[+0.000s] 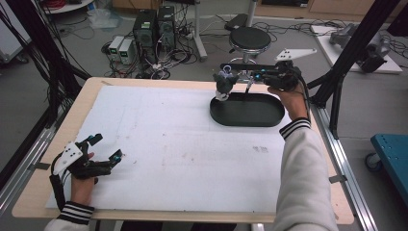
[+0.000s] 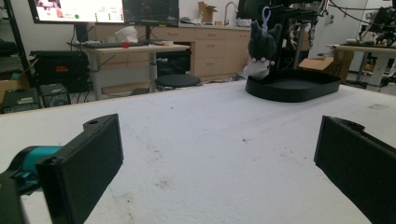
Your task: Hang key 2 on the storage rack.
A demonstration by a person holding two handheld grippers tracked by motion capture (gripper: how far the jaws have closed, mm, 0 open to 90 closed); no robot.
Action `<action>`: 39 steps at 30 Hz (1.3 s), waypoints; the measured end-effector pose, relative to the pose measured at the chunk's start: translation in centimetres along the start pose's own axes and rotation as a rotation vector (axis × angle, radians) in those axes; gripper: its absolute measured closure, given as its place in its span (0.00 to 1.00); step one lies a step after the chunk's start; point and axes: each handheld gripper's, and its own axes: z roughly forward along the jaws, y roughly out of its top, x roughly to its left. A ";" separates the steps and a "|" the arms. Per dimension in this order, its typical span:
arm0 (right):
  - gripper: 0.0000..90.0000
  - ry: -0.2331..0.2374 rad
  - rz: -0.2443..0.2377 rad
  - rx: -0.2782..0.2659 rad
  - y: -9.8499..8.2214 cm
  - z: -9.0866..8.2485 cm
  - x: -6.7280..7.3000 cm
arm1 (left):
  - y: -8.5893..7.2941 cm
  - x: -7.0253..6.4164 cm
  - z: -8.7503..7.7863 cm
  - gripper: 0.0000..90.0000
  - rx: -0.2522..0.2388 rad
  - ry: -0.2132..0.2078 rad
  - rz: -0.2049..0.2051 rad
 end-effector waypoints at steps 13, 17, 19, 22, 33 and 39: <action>0.98 0.032 0.008 0.014 1.2 0.8 -1.6 | 0.0 0.0 0.0 0.02 0.000 0.002 -0.001; 0.98 0.029 0.009 0.041 0.8 1.4 -1.8 | 0.0 0.0 0.0 0.02 -0.001 0.003 0.001; 0.98 0.030 0.006 0.041 0.8 1.6 -1.9 | 0.0 0.0 0.0 0.02 0.000 0.002 0.000; 0.98 0.029 0.008 0.061 0.6 2.1 -2.0 | 0.0 0.0 0.0 0.02 0.000 0.002 0.001; 0.98 0.002 0.003 0.097 0.1 3.7 -2.4 | 0.0 0.0 0.0 0.02 -0.001 0.001 0.000; 0.98 -0.009 0.004 0.099 -0.1 4.1 -2.6 | 0.0 0.0 0.0 0.02 -0.002 0.003 -0.001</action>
